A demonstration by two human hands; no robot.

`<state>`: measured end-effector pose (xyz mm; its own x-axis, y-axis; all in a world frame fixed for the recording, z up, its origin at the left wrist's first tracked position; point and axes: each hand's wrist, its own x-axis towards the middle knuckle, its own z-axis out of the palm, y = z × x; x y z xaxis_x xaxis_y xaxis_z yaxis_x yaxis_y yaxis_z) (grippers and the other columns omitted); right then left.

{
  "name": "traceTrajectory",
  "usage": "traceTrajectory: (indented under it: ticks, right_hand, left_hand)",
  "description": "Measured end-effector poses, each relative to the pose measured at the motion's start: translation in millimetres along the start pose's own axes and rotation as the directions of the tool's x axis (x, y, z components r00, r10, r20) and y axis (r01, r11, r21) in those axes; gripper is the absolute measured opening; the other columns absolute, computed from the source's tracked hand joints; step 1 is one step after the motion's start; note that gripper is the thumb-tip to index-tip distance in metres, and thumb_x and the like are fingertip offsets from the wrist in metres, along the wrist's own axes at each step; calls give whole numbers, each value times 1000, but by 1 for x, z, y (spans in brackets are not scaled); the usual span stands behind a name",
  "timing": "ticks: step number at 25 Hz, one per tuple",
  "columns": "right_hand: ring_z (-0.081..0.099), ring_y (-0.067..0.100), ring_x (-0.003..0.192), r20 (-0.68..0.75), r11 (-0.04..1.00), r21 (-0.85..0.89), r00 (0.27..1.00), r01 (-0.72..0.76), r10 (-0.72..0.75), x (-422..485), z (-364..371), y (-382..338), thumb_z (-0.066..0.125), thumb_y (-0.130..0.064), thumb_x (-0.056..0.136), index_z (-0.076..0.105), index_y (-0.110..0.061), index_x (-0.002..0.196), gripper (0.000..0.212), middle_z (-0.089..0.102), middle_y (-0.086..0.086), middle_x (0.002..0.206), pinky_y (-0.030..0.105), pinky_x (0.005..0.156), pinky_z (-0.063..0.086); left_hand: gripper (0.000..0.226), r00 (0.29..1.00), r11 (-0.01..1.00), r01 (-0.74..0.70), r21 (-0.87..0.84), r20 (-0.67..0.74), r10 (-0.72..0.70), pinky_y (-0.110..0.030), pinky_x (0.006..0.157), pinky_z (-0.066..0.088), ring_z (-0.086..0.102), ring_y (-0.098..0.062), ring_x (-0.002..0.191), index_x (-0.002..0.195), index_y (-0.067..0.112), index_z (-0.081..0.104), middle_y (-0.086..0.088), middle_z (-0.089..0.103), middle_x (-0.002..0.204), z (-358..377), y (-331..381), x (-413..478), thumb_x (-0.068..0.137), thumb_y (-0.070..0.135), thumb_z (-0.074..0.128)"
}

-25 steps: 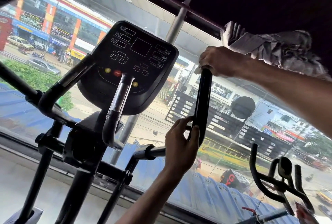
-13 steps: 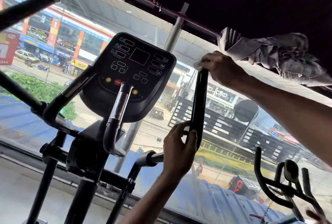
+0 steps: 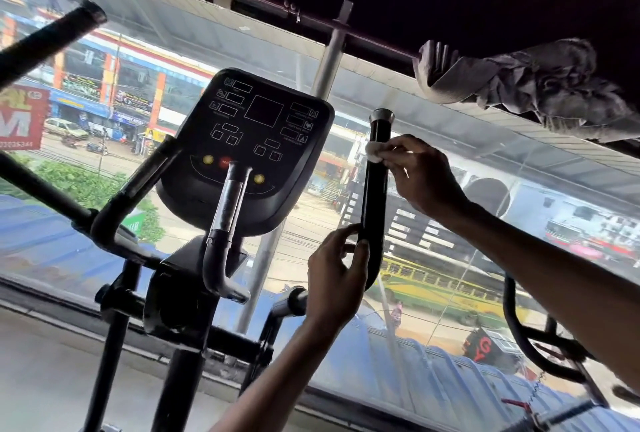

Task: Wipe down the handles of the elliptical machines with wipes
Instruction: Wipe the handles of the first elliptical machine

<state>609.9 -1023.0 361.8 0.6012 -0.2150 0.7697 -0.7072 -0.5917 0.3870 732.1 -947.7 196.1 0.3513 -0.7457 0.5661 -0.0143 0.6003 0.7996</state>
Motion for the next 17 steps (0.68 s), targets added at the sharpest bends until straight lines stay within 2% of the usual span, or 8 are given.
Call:
traceTrajectory:
  ticks: [3, 5, 8, 10, 12, 15, 17]
  right_hand:
    - [68, 14, 105, -30, 996, 87, 999, 31, -28, -30, -5, -21, 69, 2, 92, 80, -7, 106, 20, 74, 2, 115, 16, 92, 53]
    - [68, 15, 108, -18, 991, 103, 997, 82, -80, -40, -7, -27, 63, -6, 99, 79, -9, 112, 21, 74, -3, 120, 22, 94, 54]
    - [68, 24, 98, -7, 992, 4, 992, 123, -123, -23, -3, -14, 55, -15, 100, 79, -8, 108, 27, 75, 1, 113, 34, 83, 58]
    - [69, 31, 95, 8, 995, -55, 997, 80, -79, 5, 5, 1, 50, -18, 99, 80, -9, 106, 32, 75, 6, 109, 40, 79, 59]
    - [71, 35, 100, 6, 997, -82, 1000, 6, -5, 35, 8, 14, 47, -25, 100, 81, -10, 107, 37, 74, 10, 108, 43, 85, 59]
    - [72, 35, 99, -28, 988, -125, 995, -94, 91, 62, 17, 23, 63, -9, 97, 81, -6, 101, 19, 72, 13, 101, 41, 84, 58]
    - [69, 36, 100, -49, 987, -125, 994, -101, 95, 60, 24, 23, 66, -1, 94, 80, -4, 101, 16, 73, 12, 103, 39, 84, 56]
  left_hand:
    - [27, 1000, 1000, 16, 4, 23, -16, -28, 78, 57, 69, 7, 90, 124, 24, 71, 11, 75, 112, -2, 3, -2, 98, 20, 66]
    - [29, 999, 1000, 28, 6, 35, -29, -34, 79, 60, 70, 4, 90, 126, 24, 70, 11, 75, 112, -2, 5, -4, 97, 22, 65]
    - [32, 998, 999, 46, 12, 37, -47, -40, 80, 61, 71, 1, 89, 124, 26, 70, 9, 76, 108, -1, 11, -3, 94, 31, 63]
    - [26, 998, 998, 49, 27, 44, -50, -36, 81, 60, 69, 4, 88, 122, 26, 70, 13, 75, 105, -2, 13, -2, 97, 25, 64]
    - [24, 998, 998, 43, 42, 50, -45, -28, 76, 59, 68, 8, 85, 119, 27, 71, 17, 74, 100, -2, 15, -2, 99, 19, 64]
    - [23, 998, 998, 36, 47, 49, -38, -17, 69, 54, 68, 11, 81, 113, 33, 71, 17, 74, 99, -3, 17, -2, 98, 16, 64]
    - [23, 998, 998, 40, 49, 46, -42, -13, 67, 52, 68, 11, 80, 108, 37, 68, 18, 74, 97, -2, 17, 0, 98, 16, 65]
